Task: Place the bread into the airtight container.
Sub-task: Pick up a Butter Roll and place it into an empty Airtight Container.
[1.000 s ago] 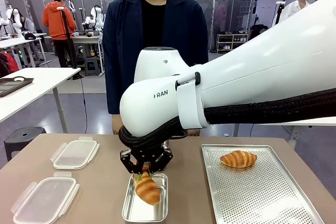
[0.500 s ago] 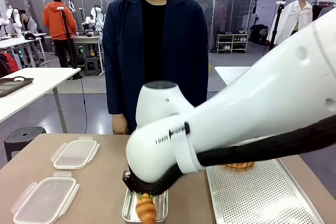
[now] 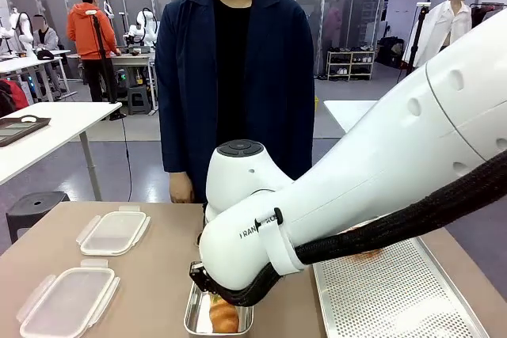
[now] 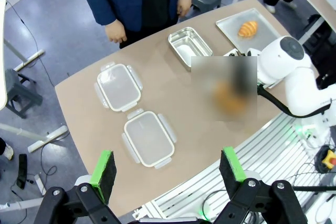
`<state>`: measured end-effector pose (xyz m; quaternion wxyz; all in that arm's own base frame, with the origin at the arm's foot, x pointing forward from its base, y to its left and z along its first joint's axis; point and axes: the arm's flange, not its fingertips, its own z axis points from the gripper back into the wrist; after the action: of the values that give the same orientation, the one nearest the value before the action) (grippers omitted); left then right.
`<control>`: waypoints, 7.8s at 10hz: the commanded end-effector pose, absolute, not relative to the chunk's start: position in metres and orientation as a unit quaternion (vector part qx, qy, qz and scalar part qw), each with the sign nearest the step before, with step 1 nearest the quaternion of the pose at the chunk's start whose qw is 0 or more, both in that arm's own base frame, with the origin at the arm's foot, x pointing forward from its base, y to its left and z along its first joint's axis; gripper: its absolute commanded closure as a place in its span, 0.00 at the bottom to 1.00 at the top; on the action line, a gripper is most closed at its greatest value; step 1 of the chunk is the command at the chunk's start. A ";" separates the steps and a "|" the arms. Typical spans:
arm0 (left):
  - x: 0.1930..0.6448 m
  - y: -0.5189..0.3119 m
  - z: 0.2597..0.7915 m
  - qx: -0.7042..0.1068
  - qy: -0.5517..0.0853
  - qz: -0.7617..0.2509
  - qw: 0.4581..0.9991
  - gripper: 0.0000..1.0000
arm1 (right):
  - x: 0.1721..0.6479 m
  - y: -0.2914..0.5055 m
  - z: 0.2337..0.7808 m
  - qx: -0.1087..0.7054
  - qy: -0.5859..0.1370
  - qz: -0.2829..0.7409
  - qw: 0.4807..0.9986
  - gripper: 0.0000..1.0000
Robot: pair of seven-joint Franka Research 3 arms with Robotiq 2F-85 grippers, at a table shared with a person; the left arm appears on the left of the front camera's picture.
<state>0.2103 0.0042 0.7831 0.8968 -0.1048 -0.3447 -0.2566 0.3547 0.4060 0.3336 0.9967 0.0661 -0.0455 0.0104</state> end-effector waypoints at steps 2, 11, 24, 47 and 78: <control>0.210 0.003 0.783 -0.112 -0.344 -0.268 0.893 0.00 | 0.360 0.423 0.330 0.066 -0.067 -0.003 0.996 0.57; 0.210 0.003 0.783 -0.112 -0.344 -0.268 0.893 0.00 | 0.364 0.412 0.337 0.065 -0.049 0.014 0.997 0.10; 0.210 0.003 0.783 -0.112 -0.344 -0.268 0.893 0.00 | 0.364 0.412 0.337 0.065 -0.049 0.014 0.997 0.10; 0.210 0.003 0.783 -0.112 -0.344 -0.268 0.893 0.00 | 0.368 0.074 0.533 0.029 -0.098 0.301 0.948 0.10; 0.210 0.003 0.783 -0.112 -0.344 -0.268 0.893 0.00 | 0.201 -0.303 0.502 0.314 -0.505 0.285 0.752 0.10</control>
<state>0.2103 0.0042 0.7831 0.8968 -0.1049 -0.3447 -0.2567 0.2002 -0.3022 0.5010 0.7589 0.3166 -0.4965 0.2780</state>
